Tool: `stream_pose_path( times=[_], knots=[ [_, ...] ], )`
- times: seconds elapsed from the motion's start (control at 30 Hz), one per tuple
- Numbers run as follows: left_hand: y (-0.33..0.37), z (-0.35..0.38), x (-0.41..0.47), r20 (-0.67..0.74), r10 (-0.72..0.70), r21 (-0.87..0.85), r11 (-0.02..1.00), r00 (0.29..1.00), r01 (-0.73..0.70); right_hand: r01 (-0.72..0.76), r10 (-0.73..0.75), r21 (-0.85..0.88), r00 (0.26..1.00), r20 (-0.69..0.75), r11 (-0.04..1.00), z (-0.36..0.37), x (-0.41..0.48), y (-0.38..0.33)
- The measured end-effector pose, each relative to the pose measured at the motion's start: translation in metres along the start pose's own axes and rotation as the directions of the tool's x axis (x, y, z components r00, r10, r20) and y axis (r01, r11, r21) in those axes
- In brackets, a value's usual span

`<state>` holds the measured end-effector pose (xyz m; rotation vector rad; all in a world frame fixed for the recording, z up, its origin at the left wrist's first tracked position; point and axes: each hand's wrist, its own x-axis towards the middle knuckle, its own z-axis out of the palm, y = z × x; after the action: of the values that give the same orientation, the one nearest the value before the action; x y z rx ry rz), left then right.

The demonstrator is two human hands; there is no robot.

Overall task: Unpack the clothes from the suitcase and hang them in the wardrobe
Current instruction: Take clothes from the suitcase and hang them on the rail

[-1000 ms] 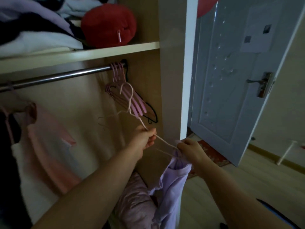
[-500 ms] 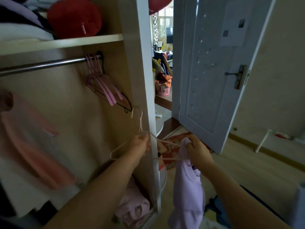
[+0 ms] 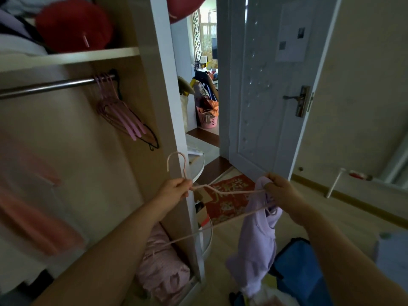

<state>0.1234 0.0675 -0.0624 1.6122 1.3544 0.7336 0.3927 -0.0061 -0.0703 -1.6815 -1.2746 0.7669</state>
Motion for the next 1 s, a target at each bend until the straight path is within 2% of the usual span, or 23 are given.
stream_pose_path(
  times=[0.1, 0.2, 0.33, 0.47, 0.6, 0.67, 0.8, 0.93, 1.0],
  knots=[
    [0.016, 0.01, -0.003, -0.056, 0.044, -0.02, 0.999, 0.997, -0.045, -0.03, 0.015, -0.081, 0.982, -0.187, 0.996, -0.009, 0.005, 0.007],
    [0.035, 0.018, -0.007, -0.1, 0.135, 0.022, 0.991, 0.986, -0.134, -0.059, -0.04, -0.241, 0.922, -0.384, 0.969, -0.016, 0.006, 0.02],
    [0.053, 0.027, -0.012, -0.133, 0.219, 0.043, 0.976, 0.967, -0.215, -0.125, -0.04, -0.314, 0.881, -0.472, 0.941, -0.018, 0.004, 0.031],
    [0.06, 0.051, -0.02, -0.071, 0.234, 0.016, 0.972, 0.969, -0.234, -0.177, 0.002, -0.289, 0.856, -0.516, 0.941, -0.017, -0.001, 0.019],
    [0.055, 0.085, -0.029, -0.075, 0.247, 0.04, 0.969, 0.966, -0.245, -0.114, -0.039, -0.292, 0.882, -0.47, 0.95, -0.01, -0.013, -0.006],
    [0.054, 0.099, -0.034, -0.109, 0.265, -0.007, 0.964, 0.958, -0.267, -0.01, -0.139, -0.338, 0.899, -0.415, 0.941, -0.001, -0.023, -0.023],
    [0.046, 0.111, -0.038, -0.168, 0.251, -0.15, 0.949, 0.953, -0.276, 0.217, -0.341, -0.364, 0.883, -0.322, 0.906, 0.007, -0.044, -0.038],
    [0.042, 0.113, -0.045, -0.066, 0.207, -0.308, 0.926, 0.976, -0.217, 0.26, -0.321, -0.377, 0.941, -0.108, 0.889, -0.002, -0.047, -0.03],
    [0.044, 0.115, -0.05, -0.02, 0.2, -0.357, 0.914, 0.98, -0.194, 0.269, -0.337, -0.463, 0.939, -0.069, 0.845, -0.009, -0.049, -0.029]
  ],
)
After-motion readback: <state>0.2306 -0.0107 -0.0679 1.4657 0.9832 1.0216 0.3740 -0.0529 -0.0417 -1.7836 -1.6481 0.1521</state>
